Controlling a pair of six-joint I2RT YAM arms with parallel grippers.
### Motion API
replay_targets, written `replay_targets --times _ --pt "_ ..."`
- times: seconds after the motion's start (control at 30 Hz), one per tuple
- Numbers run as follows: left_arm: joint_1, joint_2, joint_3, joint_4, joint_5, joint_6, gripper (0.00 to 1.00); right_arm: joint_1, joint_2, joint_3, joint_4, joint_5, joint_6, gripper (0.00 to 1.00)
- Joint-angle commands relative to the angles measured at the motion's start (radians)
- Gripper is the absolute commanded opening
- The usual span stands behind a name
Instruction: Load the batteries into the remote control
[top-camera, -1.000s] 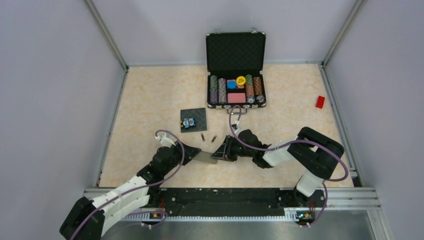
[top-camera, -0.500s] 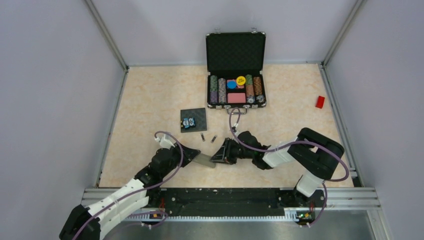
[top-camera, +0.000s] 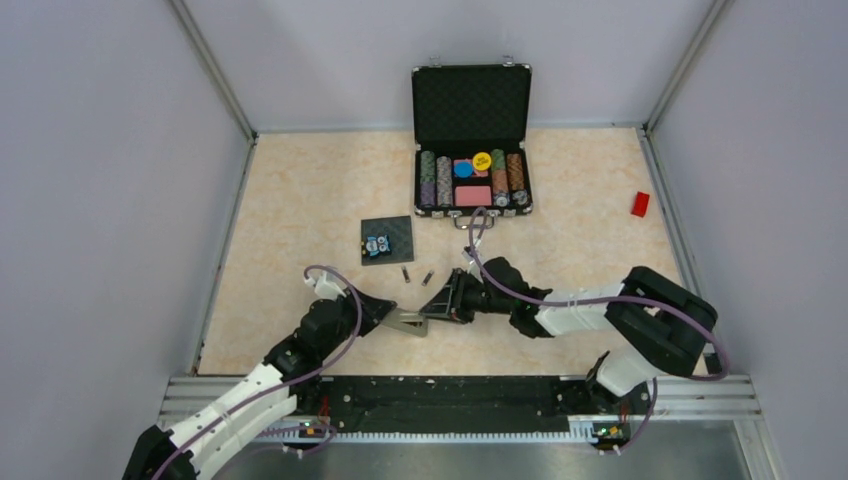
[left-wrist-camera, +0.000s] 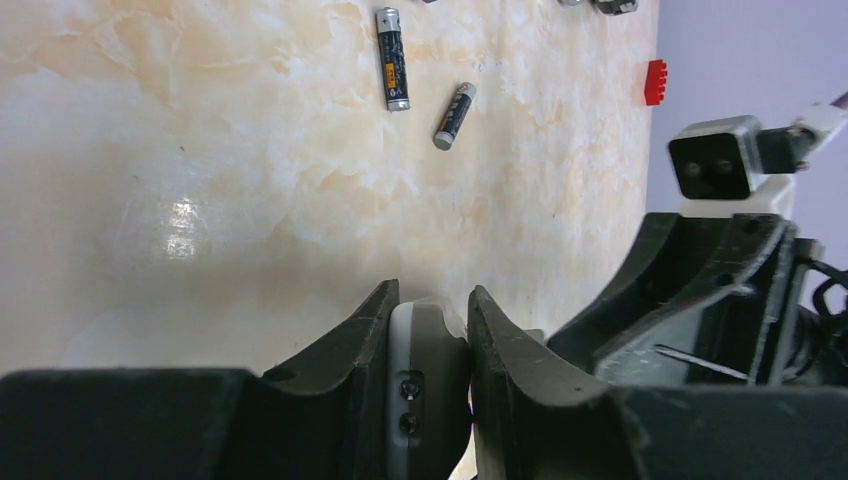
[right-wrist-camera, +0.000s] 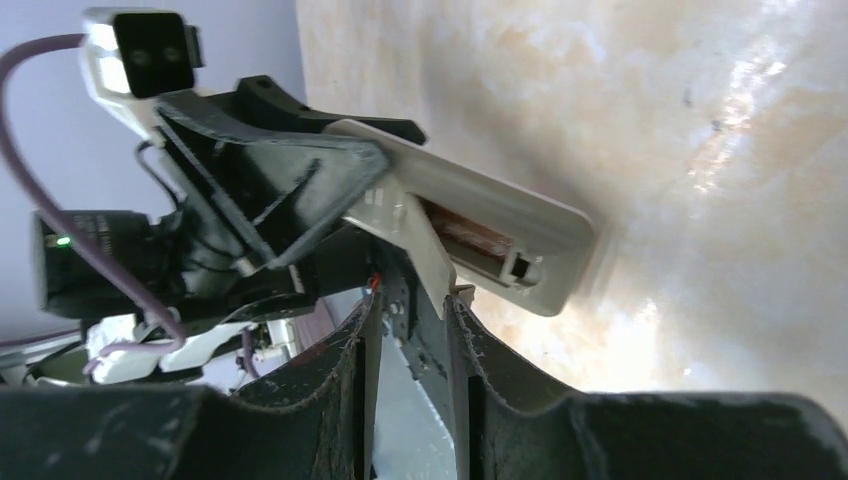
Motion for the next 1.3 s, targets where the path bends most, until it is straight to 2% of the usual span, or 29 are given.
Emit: replay_targets --times 0.0,0.23,0.4,0.57,0.7,0.8,1.03,1.27 --pt "-0.022 0.004 -0.073 -0.156 0.019 0.075 0.00 0.008 -0.110 0.095 0.043 0.023 -0.025 0.29" --pt "-0.022 -0.005 -0.056 -0.214 0.011 0.087 0.00 -0.029 -0.258 0.208 -0.426 0.313 -0.259 0.36" --pt "-0.022 0.003 -0.041 -0.230 -0.004 0.082 0.00 -0.057 -0.283 0.259 -0.584 0.417 -0.336 0.39" --pt "-0.022 0.015 -0.024 -0.241 -0.006 0.094 0.00 -0.057 -0.265 0.263 -0.672 0.401 -0.376 0.40" --pt "-0.022 0.008 0.019 -0.236 0.009 0.140 0.00 -0.053 -0.219 0.278 -0.745 0.383 -0.384 0.40" --pt "-0.022 -0.005 0.017 -0.197 0.036 0.188 0.00 -0.025 -0.170 0.314 -0.784 0.426 -0.379 0.40" --pt "-0.022 -0.069 -0.009 -0.140 0.055 0.265 0.00 0.035 0.031 0.544 -0.944 0.592 -0.326 0.39" --pt "-0.022 -0.092 -0.010 -0.148 0.017 0.252 0.00 0.036 0.193 0.699 -1.067 0.651 -0.225 0.39"
